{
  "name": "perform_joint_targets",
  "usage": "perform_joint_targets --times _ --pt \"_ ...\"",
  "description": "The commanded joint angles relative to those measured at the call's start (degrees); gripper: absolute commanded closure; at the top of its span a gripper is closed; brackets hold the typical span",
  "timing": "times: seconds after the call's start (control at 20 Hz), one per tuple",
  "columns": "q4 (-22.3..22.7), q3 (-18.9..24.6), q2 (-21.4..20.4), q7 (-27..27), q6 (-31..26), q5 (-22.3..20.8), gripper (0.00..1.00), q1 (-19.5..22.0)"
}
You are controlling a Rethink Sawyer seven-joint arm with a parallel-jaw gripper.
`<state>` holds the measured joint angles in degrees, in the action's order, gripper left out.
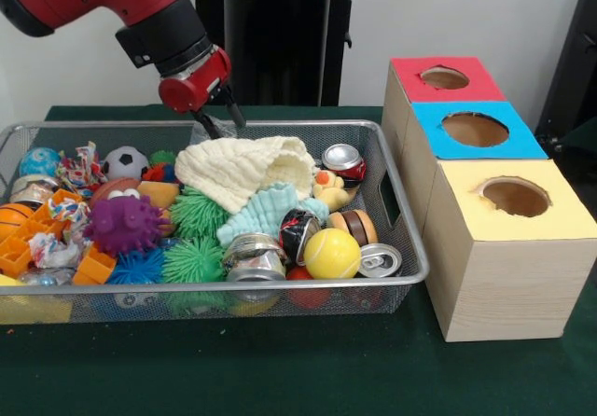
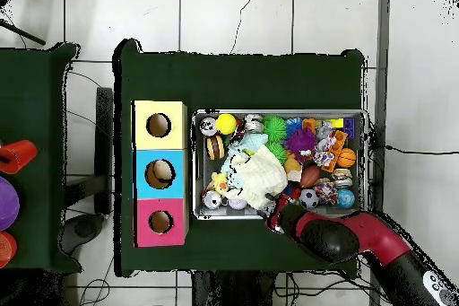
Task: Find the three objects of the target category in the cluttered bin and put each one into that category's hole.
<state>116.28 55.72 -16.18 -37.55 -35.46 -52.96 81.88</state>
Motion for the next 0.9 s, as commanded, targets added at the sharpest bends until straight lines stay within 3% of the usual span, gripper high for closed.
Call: perform_joint_targets --times 0.05,0.7,0.75,0.9 --pt "-9.04 -1.67 2.06 19.94 -8.62 -0.63 0.0 1.3" --pt "-10.34 -3.45 2.86 21.64 -10.38 0.4 0.0 1.7" --pt "-10.43 -3.34 3.07 22.21 -10.35 0.35 1.0 1.81" --pt "-10.46 -3.69 2.55 21.51 -10.75 0.4 1.0 1.32"
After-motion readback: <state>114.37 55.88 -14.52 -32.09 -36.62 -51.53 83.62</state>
